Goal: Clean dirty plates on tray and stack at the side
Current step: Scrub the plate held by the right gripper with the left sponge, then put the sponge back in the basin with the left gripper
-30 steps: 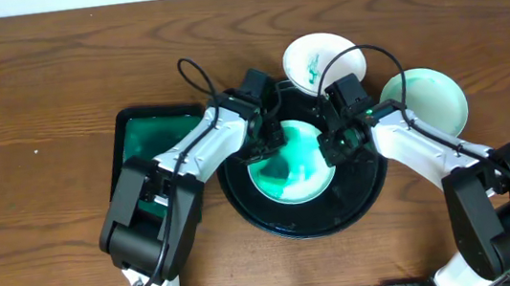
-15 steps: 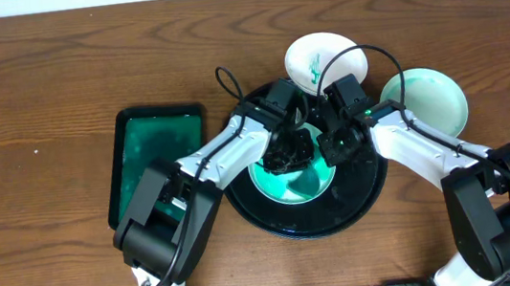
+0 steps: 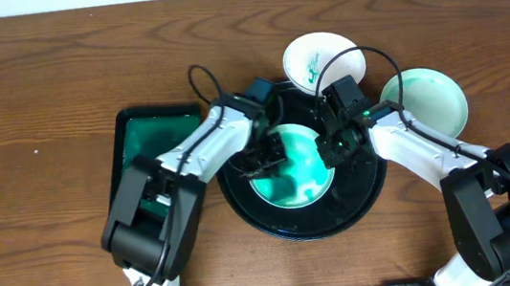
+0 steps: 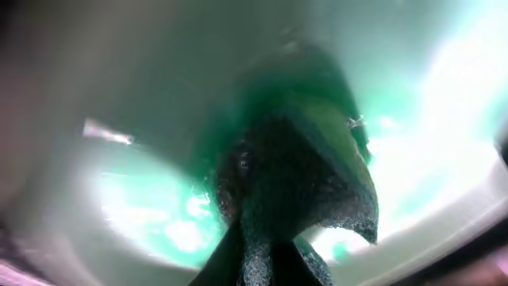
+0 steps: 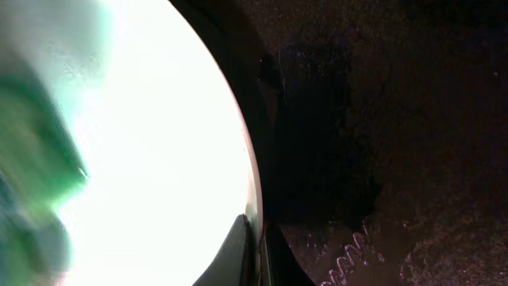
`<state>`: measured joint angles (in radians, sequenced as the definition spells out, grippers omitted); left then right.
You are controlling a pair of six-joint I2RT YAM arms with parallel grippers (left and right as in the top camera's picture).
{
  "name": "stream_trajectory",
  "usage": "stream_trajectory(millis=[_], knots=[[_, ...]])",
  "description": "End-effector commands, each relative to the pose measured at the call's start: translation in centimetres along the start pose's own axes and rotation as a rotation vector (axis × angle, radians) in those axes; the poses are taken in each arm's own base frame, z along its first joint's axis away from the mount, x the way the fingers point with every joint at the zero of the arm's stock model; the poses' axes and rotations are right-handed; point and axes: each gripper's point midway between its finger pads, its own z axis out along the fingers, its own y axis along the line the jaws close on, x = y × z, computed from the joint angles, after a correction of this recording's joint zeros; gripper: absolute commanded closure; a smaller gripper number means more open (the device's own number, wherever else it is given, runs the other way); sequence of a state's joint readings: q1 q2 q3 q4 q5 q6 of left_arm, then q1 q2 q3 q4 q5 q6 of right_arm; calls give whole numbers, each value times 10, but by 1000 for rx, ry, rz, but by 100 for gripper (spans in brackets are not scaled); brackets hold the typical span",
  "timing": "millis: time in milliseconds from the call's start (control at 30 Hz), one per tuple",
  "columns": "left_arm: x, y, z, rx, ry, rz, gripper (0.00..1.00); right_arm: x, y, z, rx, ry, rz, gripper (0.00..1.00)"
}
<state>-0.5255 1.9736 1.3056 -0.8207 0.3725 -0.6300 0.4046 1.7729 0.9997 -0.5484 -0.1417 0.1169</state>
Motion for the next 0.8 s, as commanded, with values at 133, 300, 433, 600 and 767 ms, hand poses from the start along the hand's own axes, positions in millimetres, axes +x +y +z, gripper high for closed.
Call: stream_trajectory(millis=[133, 300, 433, 600, 767], knots=[[-54, 87, -42, -411, -353, -84, 93, 2, 4, 0, 1, 8, -61, 99], [-45, 62, -70, -260, -379, -79, 92, 2, 3, 0, 8, 8, -60, 99], [-36, 44, -117, -72, -422, -52, 93, 3, 3, 0, 8, 12, -59, 99], [-39, 89, -180, -101, -583, -123, 93, 3, 3, 0, 8, 11, -26, 99], [-42, 150, -185, -211, -574, -234, 93, 1, 3, 7, 6, 3, -37, 91]])
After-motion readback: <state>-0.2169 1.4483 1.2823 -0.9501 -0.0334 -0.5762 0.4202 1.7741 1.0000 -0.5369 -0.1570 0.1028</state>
